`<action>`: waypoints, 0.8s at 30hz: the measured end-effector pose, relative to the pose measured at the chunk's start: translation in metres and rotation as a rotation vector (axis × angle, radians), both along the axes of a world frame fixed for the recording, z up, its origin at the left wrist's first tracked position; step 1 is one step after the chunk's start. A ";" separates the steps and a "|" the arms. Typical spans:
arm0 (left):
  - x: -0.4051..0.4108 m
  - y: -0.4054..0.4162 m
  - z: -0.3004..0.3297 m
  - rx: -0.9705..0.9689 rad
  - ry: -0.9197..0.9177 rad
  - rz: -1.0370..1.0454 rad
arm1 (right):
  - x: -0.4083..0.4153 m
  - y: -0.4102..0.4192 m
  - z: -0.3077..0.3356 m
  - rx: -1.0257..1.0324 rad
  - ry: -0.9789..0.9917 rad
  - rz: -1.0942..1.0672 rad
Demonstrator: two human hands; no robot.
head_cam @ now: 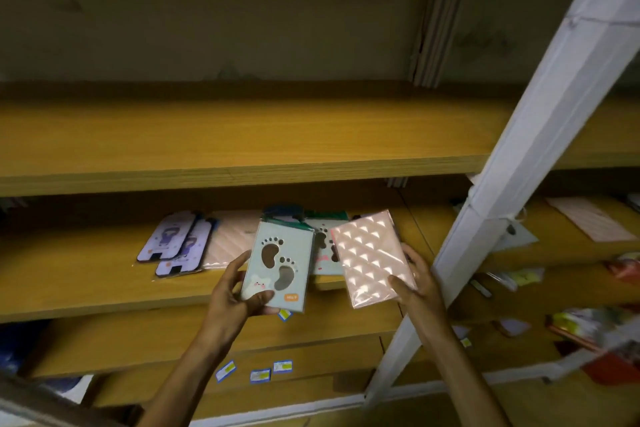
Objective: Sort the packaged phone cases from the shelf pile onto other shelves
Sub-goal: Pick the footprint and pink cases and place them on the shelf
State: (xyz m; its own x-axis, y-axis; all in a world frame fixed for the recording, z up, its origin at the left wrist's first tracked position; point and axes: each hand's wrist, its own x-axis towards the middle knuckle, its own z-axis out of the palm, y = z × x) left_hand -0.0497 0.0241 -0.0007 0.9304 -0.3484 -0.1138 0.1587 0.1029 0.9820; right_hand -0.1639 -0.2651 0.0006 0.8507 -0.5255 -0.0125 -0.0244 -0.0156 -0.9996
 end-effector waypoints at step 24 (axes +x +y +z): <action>-0.132 -0.188 0.040 -0.105 -0.030 -0.755 | -0.276 -0.034 0.035 0.052 -0.191 -0.829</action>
State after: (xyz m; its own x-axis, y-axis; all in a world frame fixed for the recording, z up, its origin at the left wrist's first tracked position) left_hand -0.1820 -0.1638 0.0396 0.4372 -0.8991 -0.0230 0.1961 0.0703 0.9781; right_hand -0.4402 -0.2993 0.0358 0.1812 -0.9822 0.0504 0.1616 -0.0208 -0.9866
